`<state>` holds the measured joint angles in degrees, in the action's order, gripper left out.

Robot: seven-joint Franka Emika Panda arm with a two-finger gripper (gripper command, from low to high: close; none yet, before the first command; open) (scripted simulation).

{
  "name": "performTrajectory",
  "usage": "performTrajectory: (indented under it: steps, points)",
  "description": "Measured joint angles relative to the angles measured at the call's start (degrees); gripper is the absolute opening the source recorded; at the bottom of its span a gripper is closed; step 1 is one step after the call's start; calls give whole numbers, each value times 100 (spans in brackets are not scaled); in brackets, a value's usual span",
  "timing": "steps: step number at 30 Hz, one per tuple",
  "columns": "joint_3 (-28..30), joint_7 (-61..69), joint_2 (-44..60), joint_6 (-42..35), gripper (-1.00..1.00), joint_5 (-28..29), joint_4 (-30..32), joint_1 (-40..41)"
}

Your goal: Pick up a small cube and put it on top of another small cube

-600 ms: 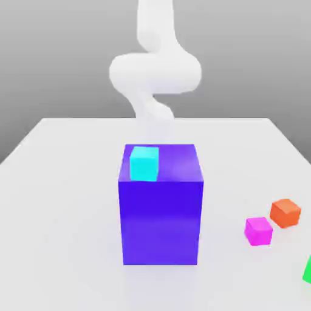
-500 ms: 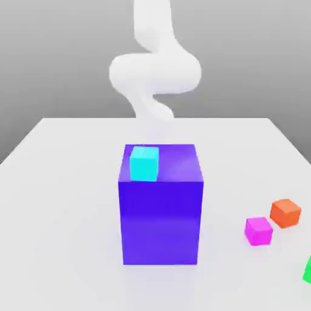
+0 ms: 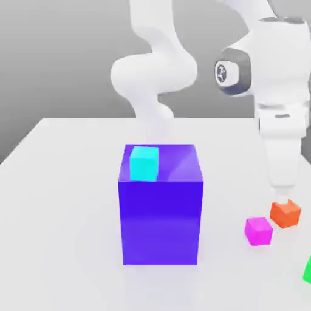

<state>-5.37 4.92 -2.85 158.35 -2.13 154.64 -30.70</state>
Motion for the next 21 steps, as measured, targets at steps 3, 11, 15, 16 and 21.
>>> performTrajectory:
  steps: [3, 11, 15, 16, 21]
  points:
    - [-116, 422, 624, 396, 0, 321, 292, -240]
    - [302, 217, 2038, 1502, -100, 828, 127, -590]
    - [301, 209, 2037, 1490, -100, 837, 127, -589]
    - [329, 196, 2122, 1561, -100, 854, 111, -613]
    - [136, 377, 1368, 960, -100, 622, 260, -475]
